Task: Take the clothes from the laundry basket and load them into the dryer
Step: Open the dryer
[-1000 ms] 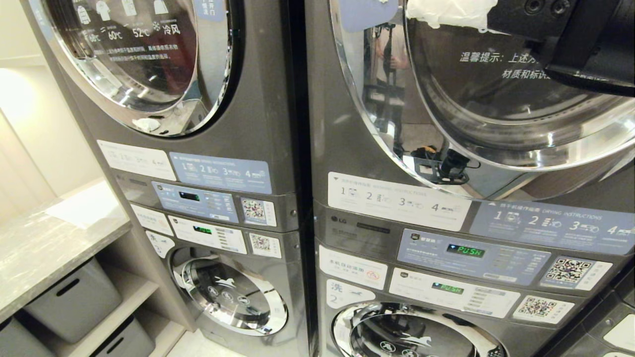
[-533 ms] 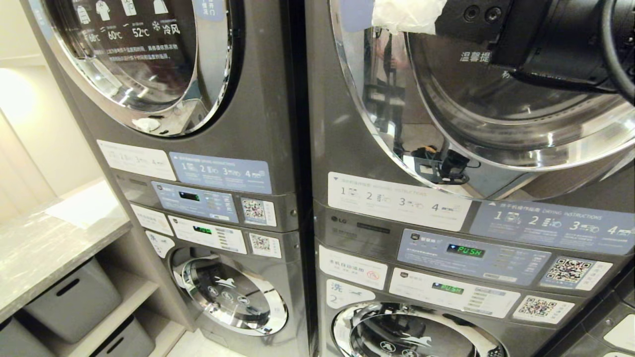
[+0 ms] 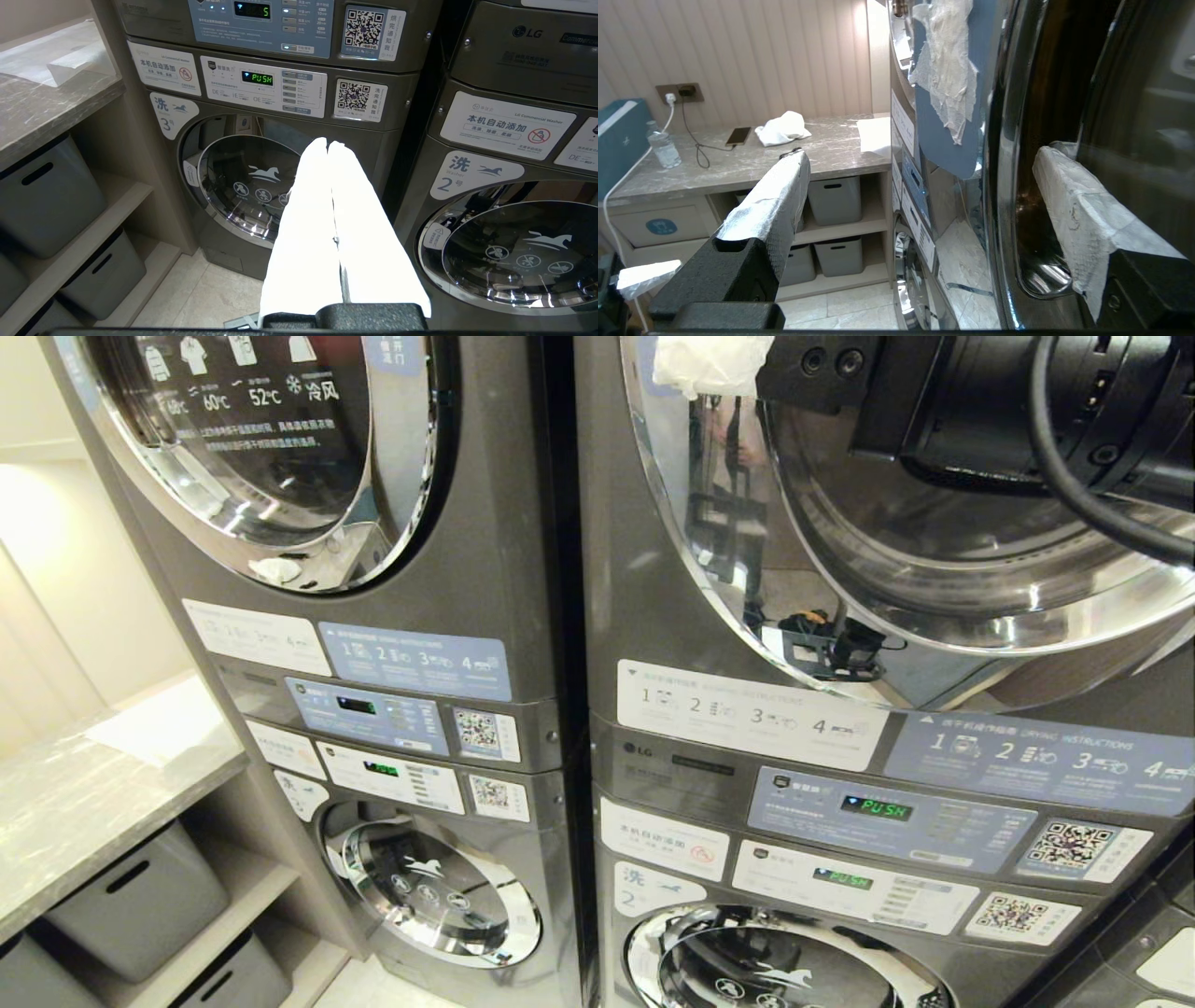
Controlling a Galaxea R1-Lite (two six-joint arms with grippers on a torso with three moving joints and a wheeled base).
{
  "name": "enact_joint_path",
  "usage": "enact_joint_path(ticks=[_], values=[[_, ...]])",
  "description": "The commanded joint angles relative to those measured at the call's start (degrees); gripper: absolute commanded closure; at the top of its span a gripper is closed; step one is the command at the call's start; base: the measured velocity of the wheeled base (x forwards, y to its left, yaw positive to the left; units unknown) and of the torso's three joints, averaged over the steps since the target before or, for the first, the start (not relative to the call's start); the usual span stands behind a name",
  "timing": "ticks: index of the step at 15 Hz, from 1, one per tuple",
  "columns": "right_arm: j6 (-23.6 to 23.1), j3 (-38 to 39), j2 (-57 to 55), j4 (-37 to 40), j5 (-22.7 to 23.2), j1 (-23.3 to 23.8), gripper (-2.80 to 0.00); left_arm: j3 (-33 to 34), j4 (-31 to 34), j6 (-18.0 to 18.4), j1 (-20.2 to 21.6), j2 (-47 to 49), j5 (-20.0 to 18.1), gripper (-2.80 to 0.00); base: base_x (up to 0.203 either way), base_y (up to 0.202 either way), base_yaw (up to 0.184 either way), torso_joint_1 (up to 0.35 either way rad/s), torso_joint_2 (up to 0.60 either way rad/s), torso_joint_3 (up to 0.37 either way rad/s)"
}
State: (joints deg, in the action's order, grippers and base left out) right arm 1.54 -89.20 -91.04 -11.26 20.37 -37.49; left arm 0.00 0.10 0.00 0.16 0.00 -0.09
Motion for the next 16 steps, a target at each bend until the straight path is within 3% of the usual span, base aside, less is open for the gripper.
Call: enact_joint_path(ticks=[1, 6, 11, 16], values=[[0.0, -0.1, -0.1, -0.1, 2.1, 0.0, -2.8, 0.0, 0.0, 0.0, 0.0, -0.1, 0.0, 0.0, 0.0, 0.0, 0.0, 0.0, 0.0, 0.0], [0.4, 1.1, 2.6, 0.3, 6.3, 0.0, -2.8, 0.0, 0.0, 0.0, 0.0, -0.1, 0.0, 0.0, 0.0, 0.0, 0.0, 0.0, 0.0, 0.0], [0.5, 7.1, 8.4, 0.7, 11.3, 0.0, -2.8, 0.0, 0.0, 0.0, 0.0, -0.1, 0.0, 0.0, 0.0, 0.0, 0.0, 0.0, 0.0, 0.0], [0.5, 12.8, 16.2, 2.5, 12.6, 0.0, -2.8, 0.0, 0.0, 0.0, 0.0, -0.1, 0.0, 0.0, 0.0, 0.0, 0.0, 0.0, 0.0, 0.0]])
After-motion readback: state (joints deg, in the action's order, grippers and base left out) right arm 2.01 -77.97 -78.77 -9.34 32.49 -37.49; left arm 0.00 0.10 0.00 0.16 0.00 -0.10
